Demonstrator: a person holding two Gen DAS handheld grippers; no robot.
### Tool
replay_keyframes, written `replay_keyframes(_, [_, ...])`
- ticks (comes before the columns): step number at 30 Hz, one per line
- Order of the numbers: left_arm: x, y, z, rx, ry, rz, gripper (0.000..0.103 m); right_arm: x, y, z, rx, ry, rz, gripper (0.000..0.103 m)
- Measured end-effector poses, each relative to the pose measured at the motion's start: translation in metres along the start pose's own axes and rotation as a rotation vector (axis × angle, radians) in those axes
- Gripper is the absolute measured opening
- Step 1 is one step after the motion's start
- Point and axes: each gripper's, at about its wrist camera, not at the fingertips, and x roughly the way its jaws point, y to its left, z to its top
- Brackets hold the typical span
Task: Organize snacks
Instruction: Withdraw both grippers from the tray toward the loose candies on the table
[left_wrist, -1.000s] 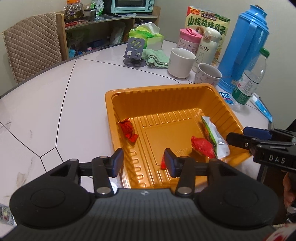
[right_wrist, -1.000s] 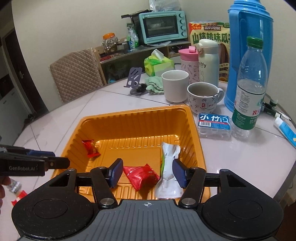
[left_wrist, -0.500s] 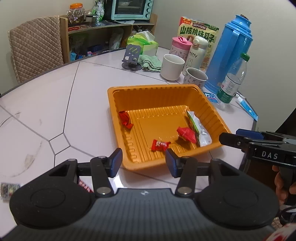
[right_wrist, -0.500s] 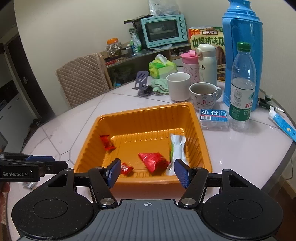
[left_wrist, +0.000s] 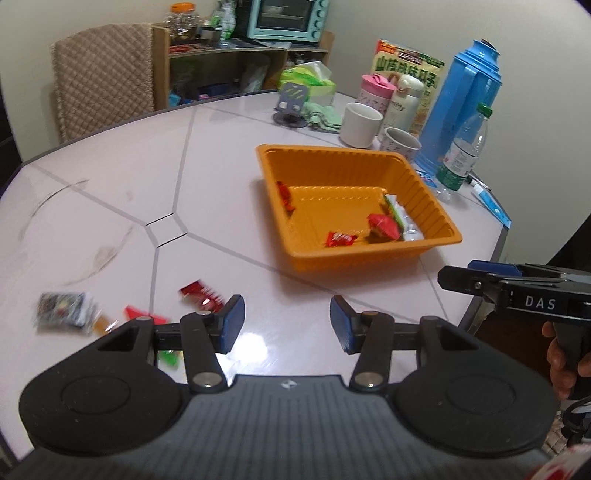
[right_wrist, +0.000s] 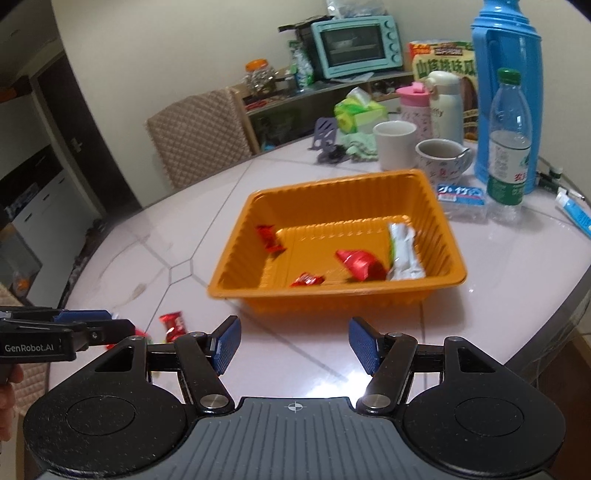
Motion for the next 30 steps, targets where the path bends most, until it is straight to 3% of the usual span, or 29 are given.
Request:
replay_keyframes(17, [-0.036,0.065,-0.058,-0.123,0.044,0.160,0.047,0.028,0.067,-0.035,-0.110,0.110,0.119,0.065])
replay_keyframes(30, [-0.039,0.097,-0.070,-0.158,0.062,0.201,0.047,0.068,0.115,-0.050,-0.171,0.185,0.171,0.065])
